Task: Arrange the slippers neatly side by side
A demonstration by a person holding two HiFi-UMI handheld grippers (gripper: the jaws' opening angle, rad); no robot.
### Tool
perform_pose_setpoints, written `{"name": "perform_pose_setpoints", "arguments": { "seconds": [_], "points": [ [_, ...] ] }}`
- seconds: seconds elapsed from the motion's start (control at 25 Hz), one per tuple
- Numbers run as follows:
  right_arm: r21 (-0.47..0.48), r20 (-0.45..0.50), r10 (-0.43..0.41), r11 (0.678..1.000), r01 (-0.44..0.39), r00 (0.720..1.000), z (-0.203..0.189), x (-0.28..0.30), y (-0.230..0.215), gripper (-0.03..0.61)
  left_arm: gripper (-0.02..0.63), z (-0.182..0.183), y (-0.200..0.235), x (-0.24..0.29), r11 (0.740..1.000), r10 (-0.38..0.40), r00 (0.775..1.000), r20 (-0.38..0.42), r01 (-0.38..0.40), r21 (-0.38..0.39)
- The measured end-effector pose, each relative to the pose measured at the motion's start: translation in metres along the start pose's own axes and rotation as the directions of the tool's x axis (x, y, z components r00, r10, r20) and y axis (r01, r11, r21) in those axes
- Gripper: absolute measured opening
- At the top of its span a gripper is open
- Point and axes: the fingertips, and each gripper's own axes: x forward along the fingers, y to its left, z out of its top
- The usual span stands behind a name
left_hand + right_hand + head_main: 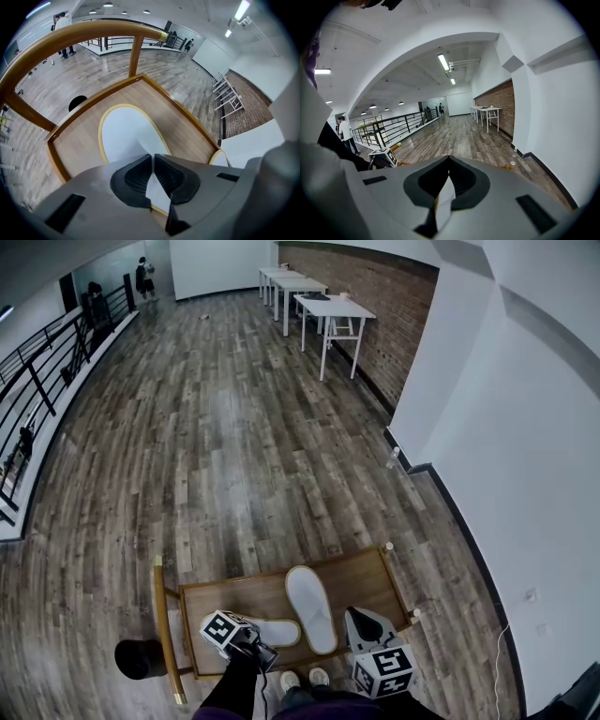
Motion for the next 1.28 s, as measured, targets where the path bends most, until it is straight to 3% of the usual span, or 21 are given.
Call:
{"name": "perform_pose_setpoints", "arguments": {
  "seconds": [0.04,0.32,0.56,0.88,1.08,1.16,1.28],
  "points": [
    [0.0,-0.001,0.003,1.0,-0.003,1.0,0.0,0.001,0.001,-0.002,0.02,0.0,-0.002,-0.001,1.0,-0.017,1.0,-0.008,0.017,0.003],
    [-0.001,0.003,0.03,1.0,-0.03,1.0,0.001,0.004,0.005,-0.002,0.011,-0.003,-0.021,-0.009,0.989,-0.111,0.993,-0.046,0.114,0.09],
    [-0.004,0.008,0.045,0.999,-0.045,0.999,0.003,0.005,0.013,-0.002,0.011,-0.007,-0.037,-0.016,0.951,-0.153,0.982,-0.113,0.177,0.252],
    [0.003,0.014,0.039,0.999,-0.039,0.999,0.003,0.002,0.008,-0.002,0.011,-0.012,-0.071,-0.021,0.86,-0.169,0.966,-0.195,0.241,0.45],
    [0.008,0.016,0.021,1.0,-0.021,1.0,0.003,-0.001,0.007,-0.002,0.011,-0.019,-0.09,-0.022,0.753,-0.144,0.959,-0.245,0.267,0.602],
    [0.01,0.016,0.015,1.0,-0.015,1.0,0.002,-0.002,0.008,-0.002,0.011,-0.024,-0.097,-0.021,0.725,-0.137,0.952,-0.273,0.285,0.628],
    [0.016,0.016,0.002,1.0,-0.002,1.0,-0.001,-0.005,0.006,-0.002,0.011,-0.032,-0.102,-0.017,0.705,-0.122,0.943,-0.31,0.302,0.642]
  ]
}}
